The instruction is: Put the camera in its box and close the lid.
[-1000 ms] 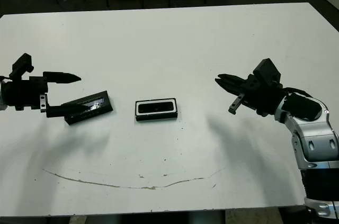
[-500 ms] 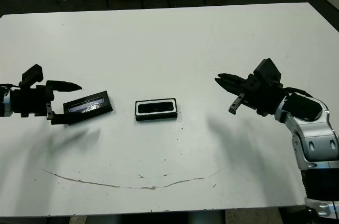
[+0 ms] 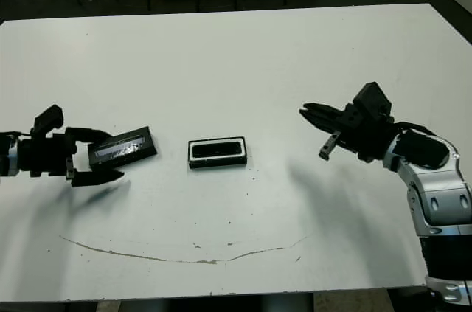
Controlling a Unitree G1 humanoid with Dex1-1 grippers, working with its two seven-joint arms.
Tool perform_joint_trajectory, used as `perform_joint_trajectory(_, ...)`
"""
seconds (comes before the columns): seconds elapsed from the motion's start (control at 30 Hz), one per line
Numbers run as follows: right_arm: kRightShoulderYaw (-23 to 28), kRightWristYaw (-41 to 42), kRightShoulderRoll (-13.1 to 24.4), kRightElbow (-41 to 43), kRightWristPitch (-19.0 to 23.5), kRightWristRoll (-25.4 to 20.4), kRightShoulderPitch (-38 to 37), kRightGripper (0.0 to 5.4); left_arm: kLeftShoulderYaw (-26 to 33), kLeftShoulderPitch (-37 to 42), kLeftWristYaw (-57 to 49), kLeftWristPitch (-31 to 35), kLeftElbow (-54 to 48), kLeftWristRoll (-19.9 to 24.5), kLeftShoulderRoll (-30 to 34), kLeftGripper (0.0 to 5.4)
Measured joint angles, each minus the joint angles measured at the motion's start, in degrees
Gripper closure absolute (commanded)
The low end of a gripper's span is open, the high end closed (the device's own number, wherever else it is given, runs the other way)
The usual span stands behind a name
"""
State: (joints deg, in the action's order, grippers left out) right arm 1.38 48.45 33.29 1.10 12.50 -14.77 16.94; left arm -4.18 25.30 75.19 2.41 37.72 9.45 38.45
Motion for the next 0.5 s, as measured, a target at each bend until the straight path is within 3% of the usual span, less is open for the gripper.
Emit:
perform_joint_trajectory(0.13,-0.1,0.0,0.0,0.0,0.0,0.0,0.0,5.4,0.1,-0.8,-0.4,1.5,-0.1,-0.1,0.1,0.01)
perform_joint_trajectory(0.23,-0.2,0.0,0.0,0.0,0.0,0.1,0.0,5.4,0.1,-0.8,-0.9,2.4,-0.3,-0.1,0.2,0.31)
perform_joint_trajectory(0.5,-0.3,0.0,0.0,0.0,0.4,0.2,0.0,5.4,2.2,-2.4,-6.4,5.7,-2.2,1.2,-0.3,1.79)
